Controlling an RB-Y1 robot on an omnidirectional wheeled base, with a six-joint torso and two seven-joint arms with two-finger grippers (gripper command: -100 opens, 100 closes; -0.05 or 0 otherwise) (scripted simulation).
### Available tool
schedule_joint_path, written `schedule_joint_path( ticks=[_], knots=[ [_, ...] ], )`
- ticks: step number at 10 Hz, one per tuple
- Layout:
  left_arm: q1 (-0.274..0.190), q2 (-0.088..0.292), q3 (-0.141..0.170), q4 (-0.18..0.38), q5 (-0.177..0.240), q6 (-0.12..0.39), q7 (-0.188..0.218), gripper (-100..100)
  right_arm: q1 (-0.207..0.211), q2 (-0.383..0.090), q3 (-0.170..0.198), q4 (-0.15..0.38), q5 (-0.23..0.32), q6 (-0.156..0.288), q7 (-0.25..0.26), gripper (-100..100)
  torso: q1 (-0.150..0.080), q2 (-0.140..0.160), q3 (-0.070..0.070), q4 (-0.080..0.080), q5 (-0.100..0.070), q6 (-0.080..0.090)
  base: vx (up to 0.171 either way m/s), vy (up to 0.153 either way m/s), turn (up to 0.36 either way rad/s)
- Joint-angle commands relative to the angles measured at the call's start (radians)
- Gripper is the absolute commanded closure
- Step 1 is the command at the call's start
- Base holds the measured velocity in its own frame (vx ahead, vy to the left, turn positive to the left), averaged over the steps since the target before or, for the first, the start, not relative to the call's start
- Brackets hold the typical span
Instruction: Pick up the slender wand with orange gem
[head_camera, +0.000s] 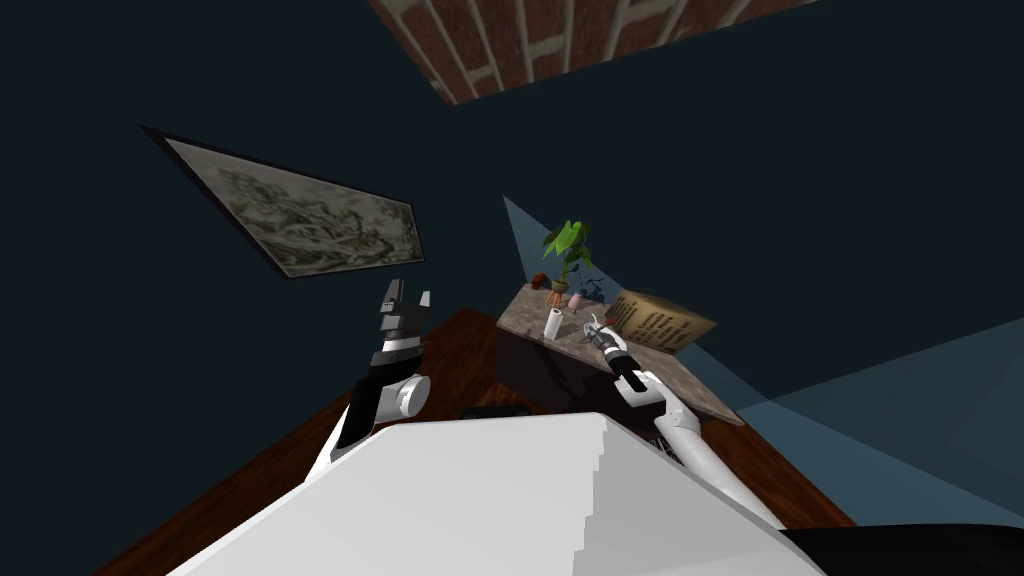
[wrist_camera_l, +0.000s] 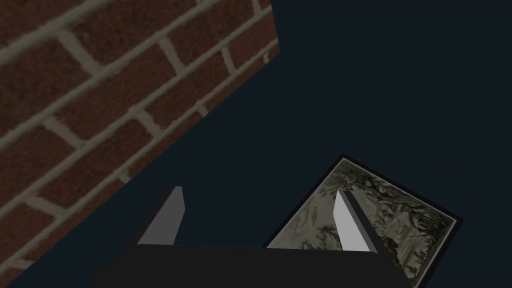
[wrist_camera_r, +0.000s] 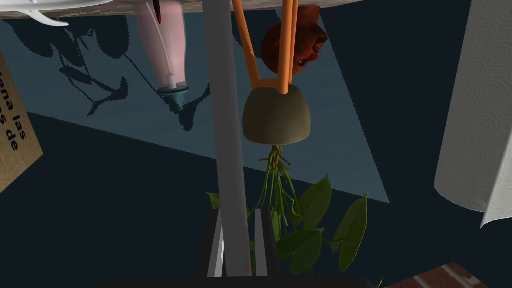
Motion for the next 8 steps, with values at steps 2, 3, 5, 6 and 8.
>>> schedule_joint_path(
  ticks=[2,3,5,6,8],
  knots=[
    [0.0,0.0,0.0,0.0,0.0,0.0,0.0,0,0.076,0.021,-0.023,-0.08,0.049,0.023,-0.02,100,-0.001,-0.001,-0.001,-0.001,-0.001,-0.001,0.065,-0.03,-0.032],
    [0.0,0.0,0.0,0.0,0.0,0.0,0.0,0,0.076,0.021,-0.023,-0.108,0.049,0.023,-0.02,100,0.001,0.0,0.0,0.0,-0.001,-0.002,0.0,0.0,0.0],
    [0.0,0.0,0.0,0.0,0.0,0.0,0.0,0,0.122,0.059,-0.071,-0.157,0.098,0.061,-0.06,100,0.004,0.004,0.002,0.001,0.001,-0.002,0.022,-0.009,-0.015],
    [0.0,0.0,0.0,0.0,0.0,0.0,0.0,0,0.149,0.059,-0.071,-0.188,0.122,0.061,-0.06,100,0.002,0.002,0.001,0.0,0.0,0.0,0.088,-0.049,-0.055],
    [0.0,0.0,0.0,0.0,0.0,0.0,0.0,0,0.176,0.059,-0.071,-0.249,0.122,0.061,-0.06,100,0.001,0.0,0.0,-0.001,0.0,-0.001,0.035,-0.019,-0.001]
  ],
)
